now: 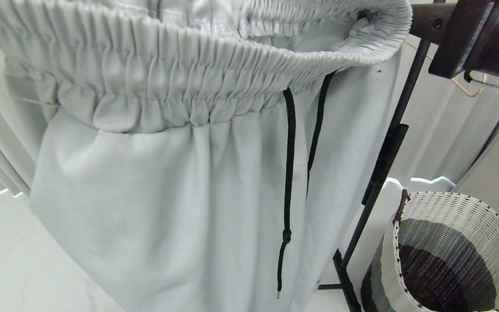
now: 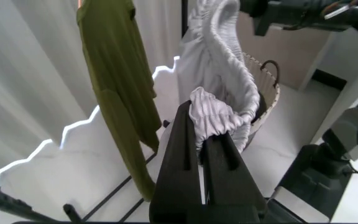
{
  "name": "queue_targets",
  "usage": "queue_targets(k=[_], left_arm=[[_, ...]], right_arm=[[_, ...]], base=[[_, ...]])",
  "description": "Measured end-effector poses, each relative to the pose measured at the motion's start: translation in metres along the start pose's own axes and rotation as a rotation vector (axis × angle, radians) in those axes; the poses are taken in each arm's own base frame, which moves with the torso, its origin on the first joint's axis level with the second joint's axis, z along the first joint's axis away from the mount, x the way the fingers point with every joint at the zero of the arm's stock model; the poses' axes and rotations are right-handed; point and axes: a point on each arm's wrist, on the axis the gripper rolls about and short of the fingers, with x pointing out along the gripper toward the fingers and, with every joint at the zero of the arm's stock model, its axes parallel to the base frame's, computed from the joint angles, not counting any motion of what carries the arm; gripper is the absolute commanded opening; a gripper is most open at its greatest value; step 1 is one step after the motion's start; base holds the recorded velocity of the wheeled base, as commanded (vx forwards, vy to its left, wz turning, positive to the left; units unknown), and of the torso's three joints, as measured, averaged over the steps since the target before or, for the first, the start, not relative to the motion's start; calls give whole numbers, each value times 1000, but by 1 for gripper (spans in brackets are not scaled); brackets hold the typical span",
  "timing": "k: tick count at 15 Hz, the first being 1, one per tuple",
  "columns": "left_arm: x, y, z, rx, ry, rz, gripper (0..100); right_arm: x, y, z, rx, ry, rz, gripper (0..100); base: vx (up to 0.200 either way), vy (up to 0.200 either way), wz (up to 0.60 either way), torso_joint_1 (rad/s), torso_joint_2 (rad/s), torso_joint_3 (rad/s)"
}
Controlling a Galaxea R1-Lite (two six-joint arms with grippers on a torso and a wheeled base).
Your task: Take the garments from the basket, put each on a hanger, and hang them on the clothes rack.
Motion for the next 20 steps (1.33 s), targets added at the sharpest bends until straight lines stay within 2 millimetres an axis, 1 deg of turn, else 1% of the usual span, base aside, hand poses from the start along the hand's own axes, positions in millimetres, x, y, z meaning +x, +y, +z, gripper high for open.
queue_targets(k=[3, 6, 8, 10, 12, 13, 15, 16, 18, 20], left_arm=[[-3, 1, 1, -3, -10, 0, 0], [0, 4, 2, -8, -7, 31, 0], [8, 5, 4, -10, 4, 70, 0], [19, 10, 7, -8, 15, 143, 0], [32, 16, 8, -3, 38, 215, 0], [38, 17, 5, 1, 60, 239, 0], [49, 19, 0, 8, 96, 265, 0], [51, 19, 1, 7, 95, 271, 0], [52, 20, 5, -2, 76, 280, 0], [52, 27, 8, -15, 60, 319, 0]], right_arm=[[-2, -2, 1, -1, 1, -9, 0], [-19, -7, 6, -8, 23, -23, 0], [-35, -10, 11, -17, 47, -25, 0], [-50, -12, 15, -20, 54, -24, 0], [-61, -12, 9, -32, 77, -19, 0], [-65, -12, 5, -37, 86, -15, 0], [-70, -9, 3, -38, 89, 6, 0], [-71, -8, 3, -38, 85, 12, 0], [-73, -7, 2, -39, 87, 18, 0], [-73, -7, 2, -39, 86, 20, 0]], base=[[0, 0, 0, 0, 0, 0], [0, 0, 0, 0, 0, 0], [0, 0, 0, 0, 0, 0], [0, 0, 0, 0, 0, 0], [0, 0, 0, 0, 0, 0], [0, 0, 0, 0, 0, 0], [0, 0, 0, 0, 0, 0], [0, 0, 0, 0, 0, 0], [0, 0, 0, 0, 0, 0], [0, 0, 0, 0, 0, 0]])
